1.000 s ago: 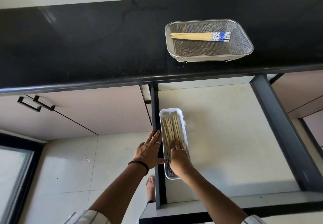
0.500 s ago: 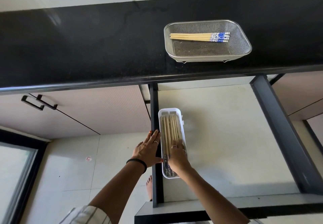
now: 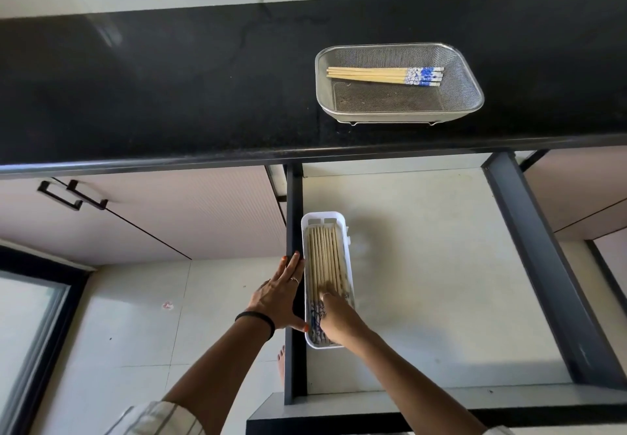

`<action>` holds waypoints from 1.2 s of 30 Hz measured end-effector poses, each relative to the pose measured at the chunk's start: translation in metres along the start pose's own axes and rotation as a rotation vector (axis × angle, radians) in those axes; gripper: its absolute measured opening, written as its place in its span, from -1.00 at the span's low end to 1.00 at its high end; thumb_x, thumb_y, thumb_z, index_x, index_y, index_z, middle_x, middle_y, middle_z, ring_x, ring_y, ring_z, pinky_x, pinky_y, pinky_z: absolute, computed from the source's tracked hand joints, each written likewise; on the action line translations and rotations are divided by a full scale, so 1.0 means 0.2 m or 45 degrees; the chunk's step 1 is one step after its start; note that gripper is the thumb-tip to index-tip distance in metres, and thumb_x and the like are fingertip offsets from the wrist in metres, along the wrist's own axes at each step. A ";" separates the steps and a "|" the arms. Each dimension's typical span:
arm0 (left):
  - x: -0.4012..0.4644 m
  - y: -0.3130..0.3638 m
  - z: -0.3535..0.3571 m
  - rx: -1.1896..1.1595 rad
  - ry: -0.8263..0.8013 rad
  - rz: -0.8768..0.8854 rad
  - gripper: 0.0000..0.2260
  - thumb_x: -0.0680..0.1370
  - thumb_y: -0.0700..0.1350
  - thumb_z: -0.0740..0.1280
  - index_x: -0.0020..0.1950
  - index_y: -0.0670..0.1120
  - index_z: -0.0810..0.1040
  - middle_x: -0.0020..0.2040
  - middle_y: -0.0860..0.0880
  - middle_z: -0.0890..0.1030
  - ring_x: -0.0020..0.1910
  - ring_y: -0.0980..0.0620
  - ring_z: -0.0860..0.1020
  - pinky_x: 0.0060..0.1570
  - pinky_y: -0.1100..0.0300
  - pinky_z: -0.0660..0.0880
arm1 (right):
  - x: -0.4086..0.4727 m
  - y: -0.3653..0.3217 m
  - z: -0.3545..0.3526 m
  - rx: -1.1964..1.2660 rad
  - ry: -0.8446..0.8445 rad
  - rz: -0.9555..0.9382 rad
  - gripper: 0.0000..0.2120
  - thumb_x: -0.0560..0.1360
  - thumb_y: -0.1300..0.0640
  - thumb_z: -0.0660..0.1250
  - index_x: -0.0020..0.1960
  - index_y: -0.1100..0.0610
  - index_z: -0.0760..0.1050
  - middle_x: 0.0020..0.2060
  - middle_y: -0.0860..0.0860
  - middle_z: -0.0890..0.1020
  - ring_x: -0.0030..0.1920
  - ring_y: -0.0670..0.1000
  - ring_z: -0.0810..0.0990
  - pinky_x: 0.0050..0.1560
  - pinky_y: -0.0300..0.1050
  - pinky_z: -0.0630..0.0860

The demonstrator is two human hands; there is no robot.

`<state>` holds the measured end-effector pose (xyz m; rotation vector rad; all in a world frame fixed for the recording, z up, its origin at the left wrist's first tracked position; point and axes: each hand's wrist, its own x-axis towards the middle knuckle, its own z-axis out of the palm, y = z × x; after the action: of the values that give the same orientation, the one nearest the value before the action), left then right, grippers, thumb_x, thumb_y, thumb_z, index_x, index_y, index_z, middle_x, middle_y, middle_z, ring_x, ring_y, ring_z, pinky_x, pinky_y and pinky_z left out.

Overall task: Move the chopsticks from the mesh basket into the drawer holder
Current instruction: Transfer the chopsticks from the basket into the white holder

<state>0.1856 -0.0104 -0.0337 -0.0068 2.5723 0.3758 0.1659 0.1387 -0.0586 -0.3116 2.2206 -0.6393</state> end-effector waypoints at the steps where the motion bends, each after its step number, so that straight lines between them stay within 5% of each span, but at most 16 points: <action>1: 0.00 0.00 0.00 -0.001 0.002 0.000 0.20 0.28 0.19 0.55 0.56 -0.08 -0.28 0.55 0.00 -0.32 0.54 -0.03 -0.27 0.50 0.03 0.12 | 0.00 -0.01 0.00 -0.003 -0.035 -0.017 -0.35 0.53 0.44 0.08 0.55 0.19 -0.05 0.56 0.04 -0.11 0.55 0.07 -0.06 0.52 -0.10 0.00; 5: 0.00 0.02 0.00 -0.008 0.014 0.000 0.20 0.28 0.17 0.56 0.56 -0.10 -0.27 0.56 -0.01 -0.32 0.54 -0.02 -0.27 0.50 0.06 0.12 | -0.02 -0.04 -0.03 0.020 -0.058 -0.052 -0.33 0.53 0.44 0.08 0.55 0.16 -0.09 0.56 0.02 -0.12 0.55 0.07 -0.09 0.54 -0.05 0.02; 8: 0.00 0.03 -0.01 0.016 0.022 -0.001 0.21 0.28 0.17 0.56 0.56 -0.11 -0.27 0.56 -0.02 -0.31 0.54 -0.03 -0.26 0.50 0.07 0.12 | -0.07 -0.08 -0.13 0.122 -0.006 -0.152 -0.31 0.51 0.47 0.09 0.55 0.12 -0.03 0.56 0.01 -0.07 0.55 0.10 -0.02 0.39 -0.07 0.28; 10: 0.00 0.03 -0.02 0.023 0.021 -0.007 0.22 0.27 0.17 0.56 0.56 -0.12 -0.28 0.56 -0.03 -0.30 0.54 -0.03 -0.25 0.50 0.06 0.10 | -0.08 -0.11 -0.25 0.134 0.075 -0.261 -0.32 0.50 0.48 0.09 0.54 0.12 0.02 0.56 0.03 -0.04 0.54 0.06 0.01 0.46 -0.11 0.21; 13: 0.00 0.04 -0.02 0.016 0.012 -0.017 0.23 0.26 0.17 0.57 0.56 -0.13 -0.28 0.57 -0.04 -0.28 0.55 -0.03 -0.24 0.51 0.07 0.07 | -0.10 -0.17 -0.50 0.157 0.276 -0.411 -0.40 0.50 0.49 0.06 0.50 0.15 0.19 0.52 0.11 0.16 0.50 0.05 0.21 0.45 -0.16 0.25; 16: 0.00 0.04 -0.03 0.023 -0.002 -0.021 0.23 0.27 0.17 0.56 0.55 -0.14 -0.29 0.57 -0.06 -0.28 0.54 -0.05 -0.24 0.52 0.06 0.04 | -0.12 -0.24 -0.83 0.169 0.594 -0.551 -0.49 0.48 0.48 0.08 0.37 0.18 0.40 0.17 0.18 0.57 0.13 0.09 0.56 0.15 -0.24 0.43; 21: 0.00 0.05 -0.04 0.023 -0.025 -0.039 0.23 0.27 0.19 0.55 0.55 -0.14 -0.31 0.57 -0.06 -0.28 0.54 -0.05 -0.24 0.52 0.08 0.04 | -0.09 -0.34 -1.35 0.116 0.963 -0.712 -0.66 0.53 0.37 0.15 0.25 0.22 0.51 0.22 0.13 0.56 0.23 0.05 0.52 0.28 -0.29 0.34; 28: 0.01 0.06 -0.08 0.069 0.007 -0.057 0.08 0.39 0.14 0.49 0.56 -0.11 -0.26 0.58 -0.01 -0.23 0.56 -0.01 -0.16 0.50 0.09 0.12 | 0.15 -0.36 -1.77 -0.235 0.912 -0.410 -0.70 0.57 0.16 0.20 0.28 0.14 0.48 0.29 0.13 0.50 0.25 0.13 0.49 0.21 -0.09 0.38; 36: 0.02 0.05 -0.07 0.042 0.039 -0.070 0.05 0.40 0.08 0.49 0.57 -0.05 -0.23 0.57 0.06 -0.23 0.56 0.04 -0.13 0.48 0.11 0.16 | 0.53 -0.34 -1.95 -0.456 0.727 -0.171 -0.58 0.50 0.19 0.30 0.34 0.20 0.38 0.25 0.19 0.47 0.21 0.19 0.48 0.16 0.00 0.43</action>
<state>0.1741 -0.0041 -0.0230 -0.0714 2.6020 0.3149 -0.1952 0.1714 0.1306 -0.5123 2.8898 -0.4286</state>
